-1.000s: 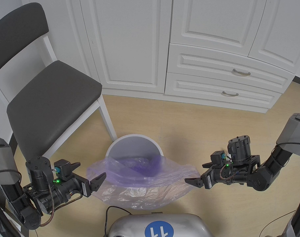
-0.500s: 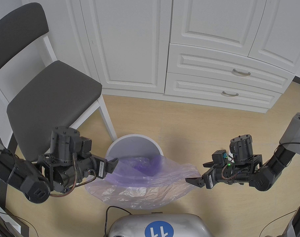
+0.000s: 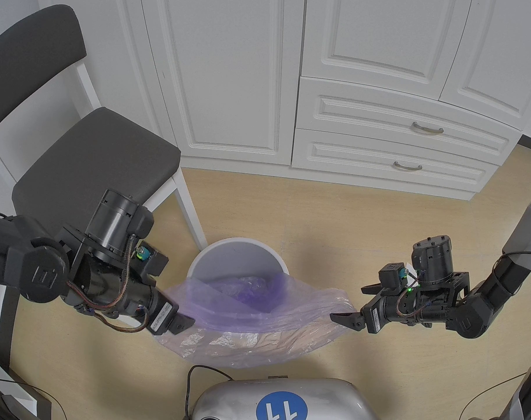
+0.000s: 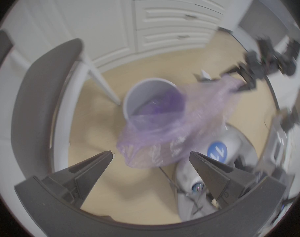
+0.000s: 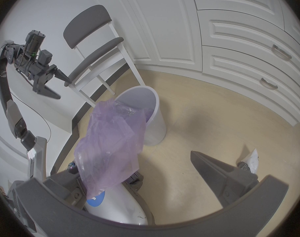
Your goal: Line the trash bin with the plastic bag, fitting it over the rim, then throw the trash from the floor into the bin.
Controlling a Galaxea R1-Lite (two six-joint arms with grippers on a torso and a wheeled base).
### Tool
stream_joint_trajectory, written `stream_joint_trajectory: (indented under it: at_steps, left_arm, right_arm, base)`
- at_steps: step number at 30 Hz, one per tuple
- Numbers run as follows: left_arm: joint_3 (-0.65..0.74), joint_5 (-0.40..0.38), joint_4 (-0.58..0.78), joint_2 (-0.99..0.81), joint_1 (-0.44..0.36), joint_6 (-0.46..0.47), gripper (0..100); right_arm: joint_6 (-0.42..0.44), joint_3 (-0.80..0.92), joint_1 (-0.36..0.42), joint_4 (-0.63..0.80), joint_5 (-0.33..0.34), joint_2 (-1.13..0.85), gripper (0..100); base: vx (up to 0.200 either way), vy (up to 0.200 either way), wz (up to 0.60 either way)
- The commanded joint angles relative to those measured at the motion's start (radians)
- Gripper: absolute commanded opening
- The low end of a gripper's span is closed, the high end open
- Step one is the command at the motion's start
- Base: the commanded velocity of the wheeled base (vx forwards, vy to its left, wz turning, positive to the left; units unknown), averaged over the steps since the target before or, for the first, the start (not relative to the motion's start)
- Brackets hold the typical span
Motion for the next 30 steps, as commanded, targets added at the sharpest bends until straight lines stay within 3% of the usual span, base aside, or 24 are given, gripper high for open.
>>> stream_joint_trajectory:
  at_steps: [1, 7, 17, 30]
  left_arm:
    - [0.066, -0.28, -0.024, -0.005, 0.131, 0.405, 100]
    - [0.089, -0.285, -0.072, 0.102, 0.099, 0.414, 100]
    - [0.082, -0.271, -0.369, 0.343, 0.047, 0.413, 100]
    - [0.013, -0.273, -0.415, 0.446, 0.043, 0.39, 100]
  right_arm:
    - [-0.003, 0.013, 0.005, 0.003, 0.002, -0.014, 100]
    - [-0.004, 0.007, 0.005, 0.001, 0.002, 0.006, 100]
    - [-0.004, 0.01, 0.005, 0.001, 0.002, -0.001, 100]
    - [-0.004, 0.004, 0.001, 0.001, 0.0, -0.006, 100]
  base:
    - [0.0, 0.0, 0.0]
    - [0.0, 0.0, 0.0]
    - [0.0, 0.0, 0.0]
    - [0.0, 0.0, 0.0]
